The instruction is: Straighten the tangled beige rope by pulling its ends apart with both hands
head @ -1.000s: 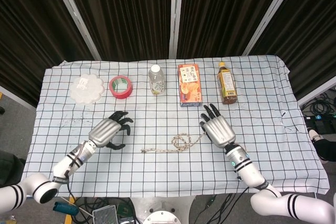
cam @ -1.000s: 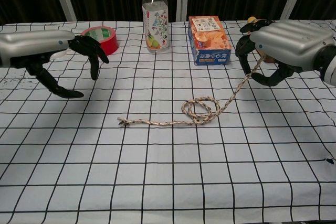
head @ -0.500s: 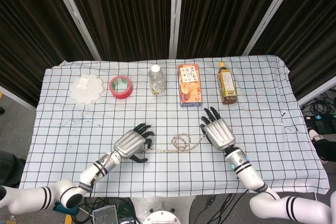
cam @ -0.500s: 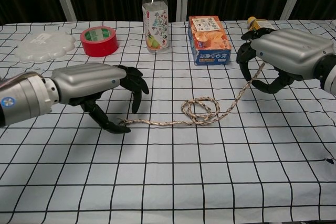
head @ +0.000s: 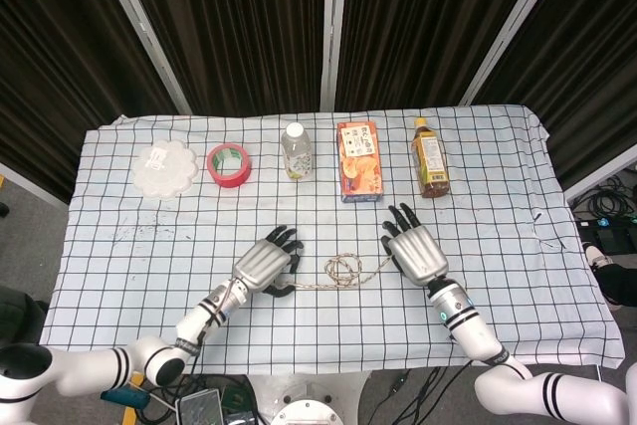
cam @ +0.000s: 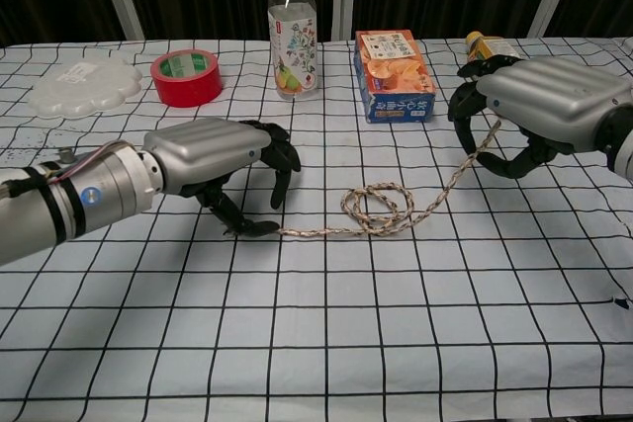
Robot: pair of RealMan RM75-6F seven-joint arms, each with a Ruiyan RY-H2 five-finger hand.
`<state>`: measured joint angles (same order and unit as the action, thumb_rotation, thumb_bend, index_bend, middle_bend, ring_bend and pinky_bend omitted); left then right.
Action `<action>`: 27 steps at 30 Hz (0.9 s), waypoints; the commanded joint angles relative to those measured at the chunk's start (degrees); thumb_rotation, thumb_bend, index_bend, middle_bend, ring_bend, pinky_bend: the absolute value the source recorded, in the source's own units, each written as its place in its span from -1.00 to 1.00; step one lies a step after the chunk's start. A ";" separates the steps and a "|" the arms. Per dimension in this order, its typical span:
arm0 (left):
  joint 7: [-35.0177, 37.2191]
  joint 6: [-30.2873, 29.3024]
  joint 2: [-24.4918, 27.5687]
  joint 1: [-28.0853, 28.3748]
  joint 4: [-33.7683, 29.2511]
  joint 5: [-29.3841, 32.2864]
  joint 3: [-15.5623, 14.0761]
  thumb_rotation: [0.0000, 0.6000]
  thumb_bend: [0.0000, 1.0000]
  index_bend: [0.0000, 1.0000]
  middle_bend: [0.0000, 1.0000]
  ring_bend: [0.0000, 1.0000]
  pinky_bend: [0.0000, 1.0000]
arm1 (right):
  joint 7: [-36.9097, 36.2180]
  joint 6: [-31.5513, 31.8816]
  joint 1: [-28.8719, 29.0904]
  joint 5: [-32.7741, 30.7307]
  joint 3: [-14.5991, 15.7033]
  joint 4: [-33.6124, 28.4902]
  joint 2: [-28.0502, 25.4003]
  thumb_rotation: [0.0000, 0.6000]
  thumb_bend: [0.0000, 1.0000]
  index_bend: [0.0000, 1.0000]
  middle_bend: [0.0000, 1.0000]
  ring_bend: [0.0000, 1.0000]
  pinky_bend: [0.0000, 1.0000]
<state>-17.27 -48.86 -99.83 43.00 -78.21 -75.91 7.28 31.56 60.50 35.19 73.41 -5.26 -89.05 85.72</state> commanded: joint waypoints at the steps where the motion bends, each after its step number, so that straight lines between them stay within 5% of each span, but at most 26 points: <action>1: -0.58 -0.50 -0.39 0.11 0.72 -0.10 -0.43 0.57 -0.48 0.06 -0.61 -0.99 -1.00 | -0.34 -0.11 0.06 0.11 0.07 0.31 0.15 1.00 -0.01 0.38 -0.50 -1.00 -1.00; 27: -0.93 -3.58 -2.08 -0.11 3.43 -2.75 -3.24 0.55 -0.38 0.13 -0.68 -1.00 -1.00 | -0.61 -0.41 0.27 -0.17 0.36 1.68 1.23 1.00 -0.01 0.38 -0.51 -1.00 -1.00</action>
<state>-18.23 -52.41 -101.88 42.90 -74.81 -78.64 4.06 30.94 60.08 35.46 73.23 -4.90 -87.37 86.95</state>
